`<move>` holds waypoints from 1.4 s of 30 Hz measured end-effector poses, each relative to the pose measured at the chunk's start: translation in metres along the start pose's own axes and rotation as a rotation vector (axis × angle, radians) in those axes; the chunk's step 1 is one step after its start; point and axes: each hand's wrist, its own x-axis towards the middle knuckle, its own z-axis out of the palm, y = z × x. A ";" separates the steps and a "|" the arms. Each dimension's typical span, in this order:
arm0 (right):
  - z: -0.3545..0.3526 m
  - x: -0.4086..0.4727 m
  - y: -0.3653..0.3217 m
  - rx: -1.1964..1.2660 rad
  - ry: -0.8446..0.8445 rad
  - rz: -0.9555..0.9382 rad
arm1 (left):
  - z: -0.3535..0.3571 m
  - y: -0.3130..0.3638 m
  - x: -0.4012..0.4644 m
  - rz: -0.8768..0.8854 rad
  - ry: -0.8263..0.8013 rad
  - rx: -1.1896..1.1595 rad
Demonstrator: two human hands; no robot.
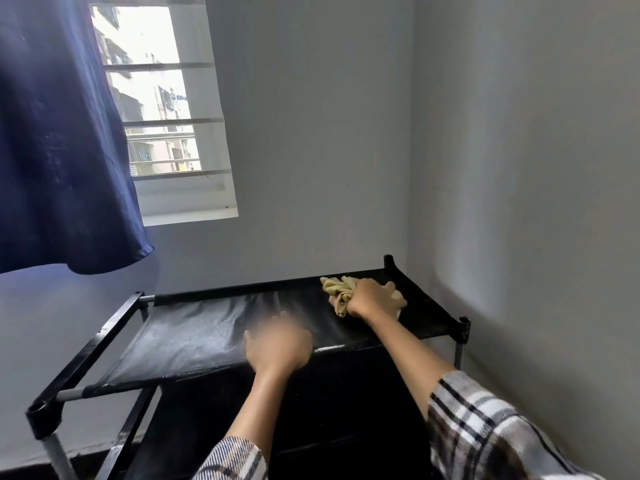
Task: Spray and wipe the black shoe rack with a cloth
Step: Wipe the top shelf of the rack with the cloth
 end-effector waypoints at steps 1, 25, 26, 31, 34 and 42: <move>0.004 0.002 -0.009 -0.026 0.001 -0.033 | 0.000 0.001 0.001 0.004 0.003 0.002; -0.038 -0.011 0.071 -0.088 -0.194 -0.501 | 0.007 0.079 0.002 0.140 0.049 0.005; -0.036 -0.008 0.070 -0.075 -0.175 -0.487 | 0.011 0.082 0.003 0.185 0.047 0.007; -0.020 0.033 0.063 -0.072 -0.097 -0.390 | 0.025 0.070 0.010 0.192 -0.021 -0.030; -0.013 0.071 0.046 -0.128 -0.079 -0.340 | 0.027 0.072 0.012 0.201 -0.043 -0.022; -0.017 0.100 0.041 -0.112 -0.187 -0.412 | 0.026 0.069 0.009 0.228 -0.028 0.006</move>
